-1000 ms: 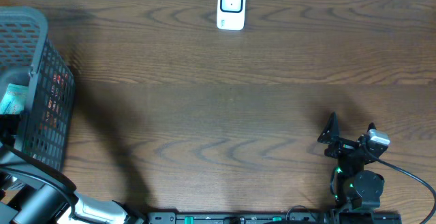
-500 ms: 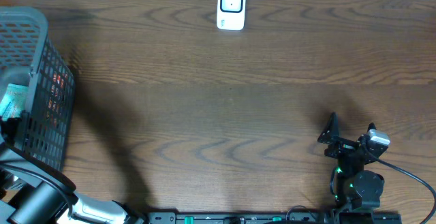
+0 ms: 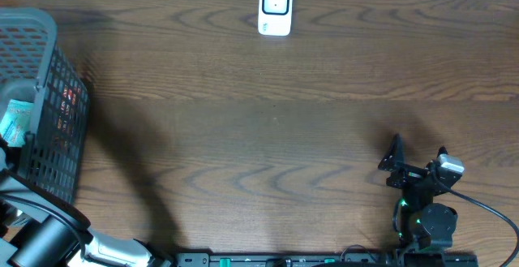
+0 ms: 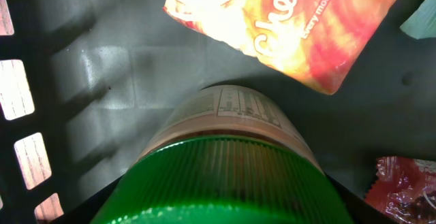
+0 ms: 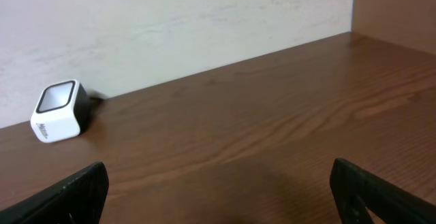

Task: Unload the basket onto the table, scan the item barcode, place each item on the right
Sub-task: 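Grasp the green-lidded jar in the basket with the left gripper, then lift the jar out and carry it toward the scanner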

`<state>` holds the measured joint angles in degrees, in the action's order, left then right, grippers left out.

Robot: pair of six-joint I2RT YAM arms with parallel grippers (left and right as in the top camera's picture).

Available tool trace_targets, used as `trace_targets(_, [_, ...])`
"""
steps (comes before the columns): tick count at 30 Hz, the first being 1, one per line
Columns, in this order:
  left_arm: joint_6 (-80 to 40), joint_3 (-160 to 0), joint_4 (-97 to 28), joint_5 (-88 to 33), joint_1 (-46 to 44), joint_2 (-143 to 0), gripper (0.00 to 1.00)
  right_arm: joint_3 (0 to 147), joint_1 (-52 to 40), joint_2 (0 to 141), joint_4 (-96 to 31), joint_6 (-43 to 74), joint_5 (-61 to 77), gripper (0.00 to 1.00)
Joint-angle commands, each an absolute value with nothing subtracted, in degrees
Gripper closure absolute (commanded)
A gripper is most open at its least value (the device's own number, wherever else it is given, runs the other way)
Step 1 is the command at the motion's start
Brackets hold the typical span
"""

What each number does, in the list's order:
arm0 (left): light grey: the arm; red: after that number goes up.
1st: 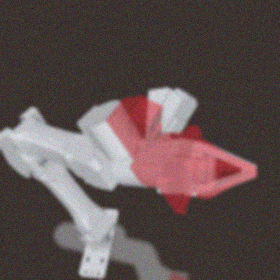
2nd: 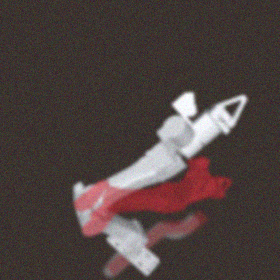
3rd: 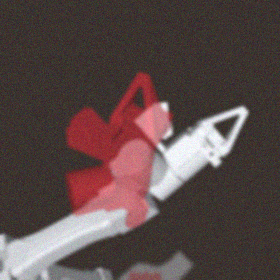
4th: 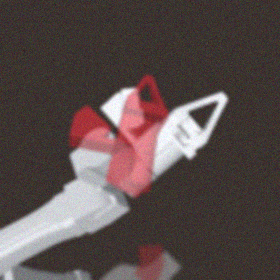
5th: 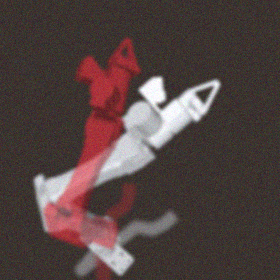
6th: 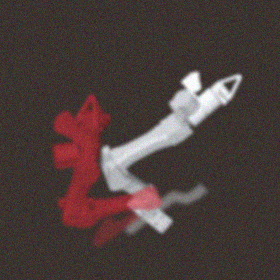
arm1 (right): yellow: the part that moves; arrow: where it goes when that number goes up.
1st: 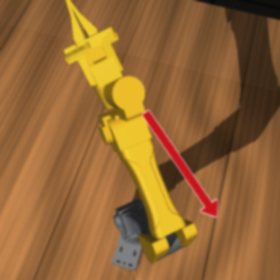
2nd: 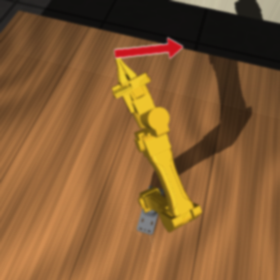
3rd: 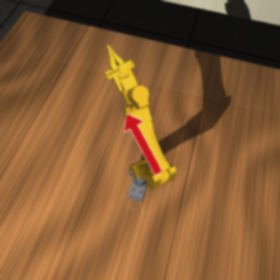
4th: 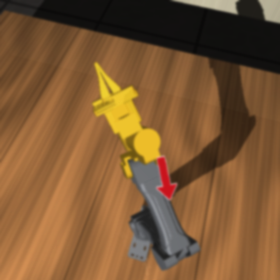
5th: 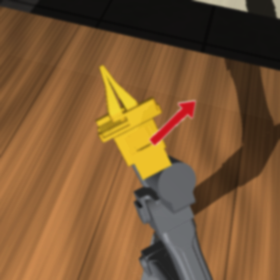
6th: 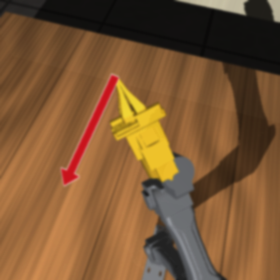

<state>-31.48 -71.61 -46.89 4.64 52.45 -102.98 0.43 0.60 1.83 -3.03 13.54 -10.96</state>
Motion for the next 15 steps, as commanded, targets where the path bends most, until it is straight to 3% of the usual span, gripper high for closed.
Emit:
trace_targets(1, [-31.31, -73.43, -48.73, 4.91, 52.64, -102.30, 0.43, 0.32, 0.27, 1.89, -3.22, 12.99, -11.05, 0.01])
trace_targets(8, [-31.31, -79.42, -53.25, 4.36, 52.64, -94.50, 0.43, 0.32, 0.27, 1.89, -3.22, 12.99, -11.05, 0.01])
trace_targets(15, [-34.13, -83.35, -53.47, -8.47, 52.64, -80.60, 0.43, 0.32, 0.27, 1.89, -3.22, 12.99, -11.05, 0.01])
